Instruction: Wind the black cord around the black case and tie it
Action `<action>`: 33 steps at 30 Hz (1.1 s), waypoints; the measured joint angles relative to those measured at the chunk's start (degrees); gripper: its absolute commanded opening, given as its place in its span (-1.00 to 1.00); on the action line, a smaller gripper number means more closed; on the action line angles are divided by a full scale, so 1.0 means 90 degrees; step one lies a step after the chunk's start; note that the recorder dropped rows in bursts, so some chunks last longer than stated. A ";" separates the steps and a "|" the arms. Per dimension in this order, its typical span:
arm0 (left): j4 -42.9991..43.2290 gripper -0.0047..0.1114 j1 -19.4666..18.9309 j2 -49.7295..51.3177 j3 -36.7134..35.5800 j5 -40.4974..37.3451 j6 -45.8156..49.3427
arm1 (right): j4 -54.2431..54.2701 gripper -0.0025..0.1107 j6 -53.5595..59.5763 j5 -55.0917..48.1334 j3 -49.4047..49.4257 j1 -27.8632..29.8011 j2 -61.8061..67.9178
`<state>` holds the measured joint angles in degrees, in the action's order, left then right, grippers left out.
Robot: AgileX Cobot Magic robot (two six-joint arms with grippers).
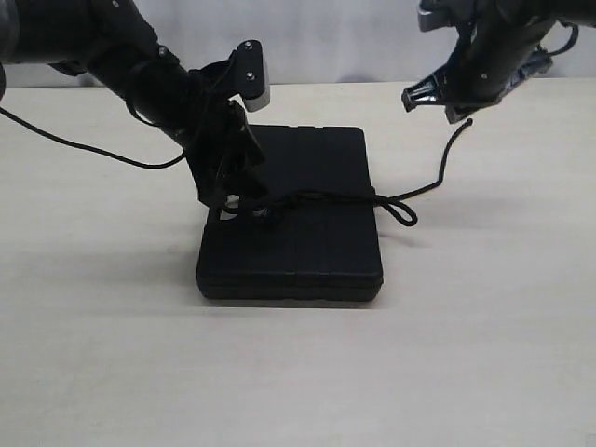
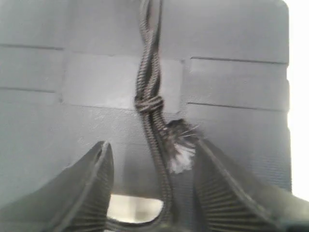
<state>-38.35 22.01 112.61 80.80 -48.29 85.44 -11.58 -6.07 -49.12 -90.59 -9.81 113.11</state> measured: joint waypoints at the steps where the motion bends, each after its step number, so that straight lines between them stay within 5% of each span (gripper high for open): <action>1: -0.0017 -0.09 0.0000 0.0000 0.0000 -0.0033 0.0035 | 0.0166 -0.50 -0.0076 -0.0097 0.0054 0.0155 0.0103; 5: -0.0045 -0.09 0.0000 0.0000 0.0000 -0.0118 0.0048 | 0.1287 -0.15 -0.0197 -0.0045 0.0477 0.0991 0.0733; 12: -0.0059 -0.09 0.0000 0.0000 0.0000 -0.0120 0.0056 | 0.2148 -0.14 -0.0097 0.1185 0.0567 0.1011 0.1162; 19: -0.0059 -0.09 0.0000 0.0000 0.0000 -0.0120 0.0062 | 0.1930 -0.16 -0.0372 0.1012 -0.0173 0.0998 0.1722; 29: -0.0059 -0.09 0.0000 0.0000 0.0000 -0.0090 0.0073 | 0.1877 -0.85 -0.0364 0.1424 -0.0705 0.0998 0.2263; 33: -0.0059 -0.09 0.0000 0.0000 0.0000 -0.0061 0.0073 | 0.2146 -0.88 0.0401 0.1424 -0.0826 0.0998 0.2377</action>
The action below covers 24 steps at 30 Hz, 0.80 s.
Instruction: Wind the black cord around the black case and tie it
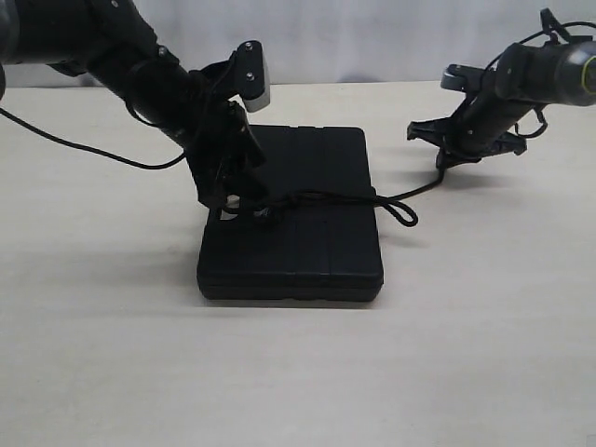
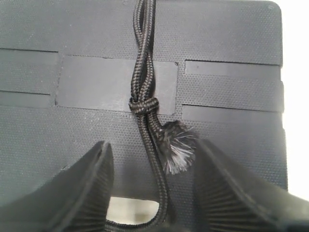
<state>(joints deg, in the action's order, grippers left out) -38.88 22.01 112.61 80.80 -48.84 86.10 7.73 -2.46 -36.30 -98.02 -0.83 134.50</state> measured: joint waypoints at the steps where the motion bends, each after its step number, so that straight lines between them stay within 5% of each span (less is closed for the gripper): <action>1: 0.0000 -0.09 0.0000 0.0000 0.0000 0.0015 0.0000 | 0.0182 -0.88 0.0332 0.0026 -0.0010 0.0000 0.0027; 7: 0.0000 -0.09 0.0000 0.0000 0.0000 0.0014 0.0000 | 0.0970 -0.88 0.1660 0.0100 -0.0033 -0.0224 0.0080; 24: -0.0010 -0.09 0.0000 0.0000 0.0000 0.0003 0.0001 | 0.0919 -0.88 0.2083 0.1080 0.1178 -0.0953 -0.1397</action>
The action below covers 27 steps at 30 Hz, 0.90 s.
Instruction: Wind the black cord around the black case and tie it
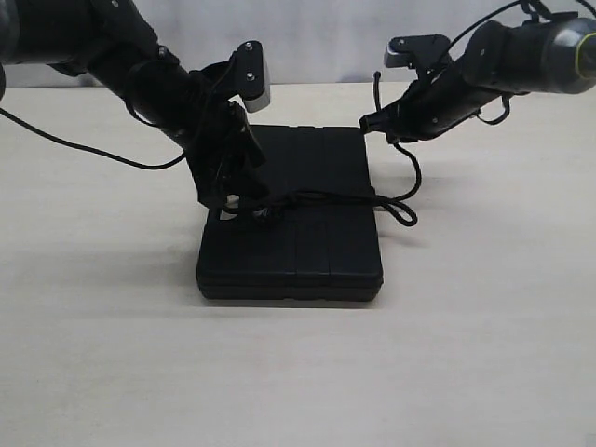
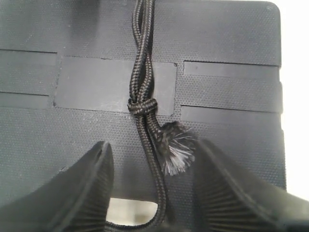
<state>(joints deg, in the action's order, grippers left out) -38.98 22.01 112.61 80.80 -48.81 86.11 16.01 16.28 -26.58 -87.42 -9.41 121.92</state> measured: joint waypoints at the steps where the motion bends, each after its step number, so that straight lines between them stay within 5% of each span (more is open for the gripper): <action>1: 0.0000 -0.09 0.0000 0.0000 0.0000 0.0000 0.0000 | 0.0000 -0.88 0.0032 0.0080 0.0121 -0.0017 -0.0112; 7: -0.0251 -0.09 0.0000 0.0000 0.0000 -0.0014 0.0086 | -0.0013 -0.88 0.0194 0.0518 0.0925 -0.0076 -0.0582; 14: -0.0833 -0.09 0.0378 0.0048 0.0000 -0.0026 0.1399 | -0.0129 -0.88 0.0265 0.1102 0.1763 -0.0076 -0.0646; 23: -0.0857 -0.10 0.0881 0.0727 0.0000 0.1145 0.2064 | -0.0240 -0.88 0.0292 0.1587 0.2285 -0.0076 -0.0646; 27: -0.0844 -0.42 0.0893 0.0782 0.0000 0.1502 0.2092 | -0.0327 -0.88 0.0352 0.1852 0.2546 -0.0076 -0.0650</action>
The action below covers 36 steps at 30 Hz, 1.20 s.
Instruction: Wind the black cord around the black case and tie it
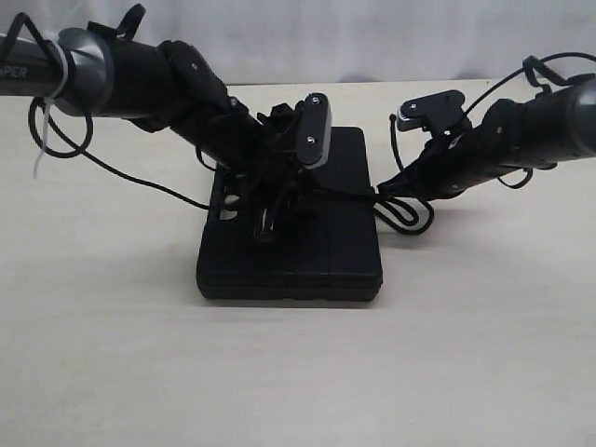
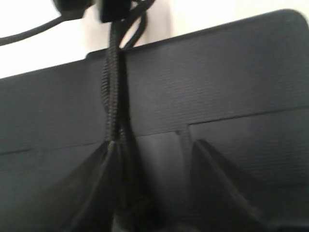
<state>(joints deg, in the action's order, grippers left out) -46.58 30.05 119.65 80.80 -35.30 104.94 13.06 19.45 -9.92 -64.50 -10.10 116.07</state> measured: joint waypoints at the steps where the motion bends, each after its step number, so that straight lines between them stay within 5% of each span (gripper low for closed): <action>1: -0.0012 -0.53 0.0000 0.0000 0.0000 0.0069 -0.0001 | -0.0032 -0.88 0.0012 0.0044 0.0030 0.0000 0.0000; 5: -0.0012 -0.93 0.0000 0.0000 0.0000 0.0164 -0.0001 | -0.0076 -0.88 0.0053 0.0129 0.0069 0.0000 0.0000; 21: -0.0012 -0.92 0.0000 0.0000 0.0000 0.1174 -0.0748 | -0.0076 -0.88 0.0061 0.0069 0.0069 0.0000 -0.0377; 30: -0.0038 -0.92 -0.0265 -0.0200 0.0000 0.1796 -0.2346 | -0.0076 -0.89 0.0104 0.0535 0.0660 0.0000 -0.0656; 36: -0.0075 -0.80 -0.0315 -0.0215 0.0000 0.1135 -0.1919 | -0.0076 -0.89 0.0128 0.0707 0.0903 0.0000 -0.0658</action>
<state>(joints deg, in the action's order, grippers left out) -47.25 27.21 117.72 80.80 -25.08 87.66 12.38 20.60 -3.56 -56.37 -10.10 110.15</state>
